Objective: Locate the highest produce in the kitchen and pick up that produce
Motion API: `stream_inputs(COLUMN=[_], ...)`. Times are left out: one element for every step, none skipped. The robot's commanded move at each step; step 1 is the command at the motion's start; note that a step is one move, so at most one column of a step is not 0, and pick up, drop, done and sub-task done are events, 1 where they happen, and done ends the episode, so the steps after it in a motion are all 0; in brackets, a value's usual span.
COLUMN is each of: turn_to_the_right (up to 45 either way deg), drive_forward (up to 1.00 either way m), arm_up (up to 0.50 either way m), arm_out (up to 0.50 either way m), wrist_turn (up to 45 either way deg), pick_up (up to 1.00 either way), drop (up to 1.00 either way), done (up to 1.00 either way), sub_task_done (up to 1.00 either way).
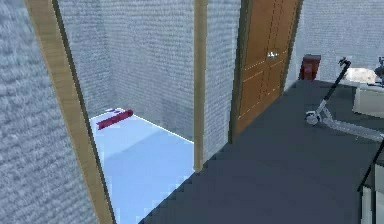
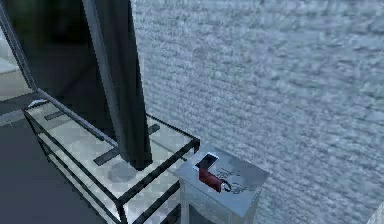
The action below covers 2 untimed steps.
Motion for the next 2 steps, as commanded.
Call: stream_inputs(turn_to_the_right=[-6.0, 0.0], drive_forward=[0.0, 0.2], arm_up=[0.0, 0.0], arm_out=[0.0, 0.0], wrist_turn=[0.0, 0.0], pick_up=[0.0, 0.0], drop=[0.0, 0.0], done=[0.0, 0.0], sub_task_done=[0.0, 0.0])
